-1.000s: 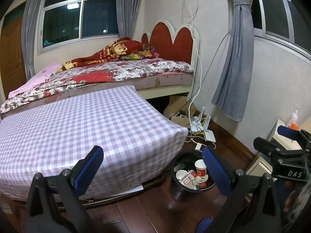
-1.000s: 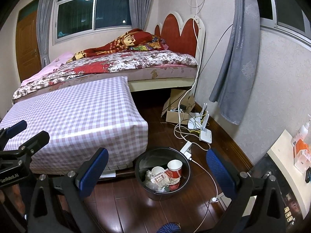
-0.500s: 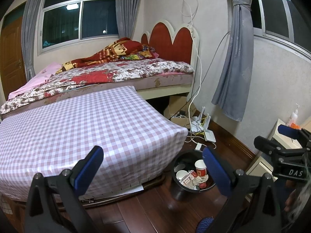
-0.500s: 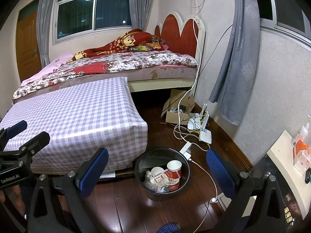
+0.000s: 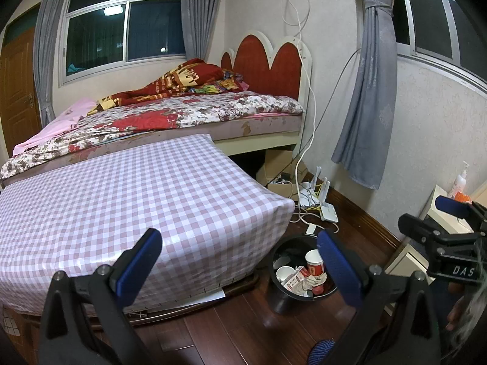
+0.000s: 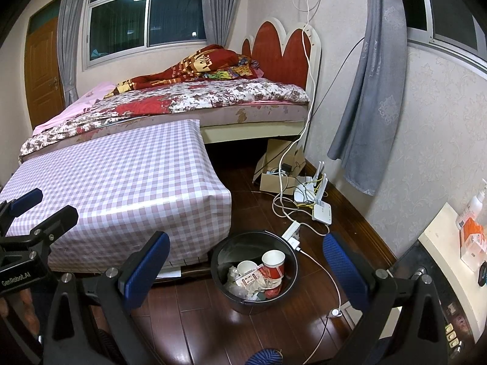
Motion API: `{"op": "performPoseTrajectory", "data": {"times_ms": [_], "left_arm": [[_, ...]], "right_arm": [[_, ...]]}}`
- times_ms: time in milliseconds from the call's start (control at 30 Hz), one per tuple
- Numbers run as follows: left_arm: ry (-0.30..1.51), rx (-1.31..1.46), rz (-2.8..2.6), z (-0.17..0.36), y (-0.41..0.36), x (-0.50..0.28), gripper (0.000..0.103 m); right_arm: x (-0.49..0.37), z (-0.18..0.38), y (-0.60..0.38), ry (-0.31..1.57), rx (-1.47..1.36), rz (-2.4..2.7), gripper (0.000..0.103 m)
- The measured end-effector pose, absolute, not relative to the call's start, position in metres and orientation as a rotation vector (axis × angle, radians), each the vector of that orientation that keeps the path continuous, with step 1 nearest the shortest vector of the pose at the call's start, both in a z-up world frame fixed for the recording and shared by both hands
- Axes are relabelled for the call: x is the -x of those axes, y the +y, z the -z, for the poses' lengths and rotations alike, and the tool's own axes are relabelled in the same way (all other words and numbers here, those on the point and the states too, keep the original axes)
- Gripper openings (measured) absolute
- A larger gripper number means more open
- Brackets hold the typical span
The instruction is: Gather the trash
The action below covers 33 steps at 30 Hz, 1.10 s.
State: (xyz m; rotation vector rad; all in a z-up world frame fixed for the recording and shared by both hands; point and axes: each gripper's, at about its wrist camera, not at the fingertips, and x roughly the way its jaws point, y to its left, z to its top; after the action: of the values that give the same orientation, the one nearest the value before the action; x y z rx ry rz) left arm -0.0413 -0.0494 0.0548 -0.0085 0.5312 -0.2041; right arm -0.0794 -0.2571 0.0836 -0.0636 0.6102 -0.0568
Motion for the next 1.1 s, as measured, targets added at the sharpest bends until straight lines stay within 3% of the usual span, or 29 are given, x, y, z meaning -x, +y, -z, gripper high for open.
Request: {"op": "performPoseTrajectory", "data": {"times_ms": [1100], "left_arm": [[0.528,-0.018,0.232,-0.0518,-0.0507,0.0454,0.102]], "right_arm": [[0.079,-0.0814,-0.2599,0.614,0.06,0.055,0.102]]}}
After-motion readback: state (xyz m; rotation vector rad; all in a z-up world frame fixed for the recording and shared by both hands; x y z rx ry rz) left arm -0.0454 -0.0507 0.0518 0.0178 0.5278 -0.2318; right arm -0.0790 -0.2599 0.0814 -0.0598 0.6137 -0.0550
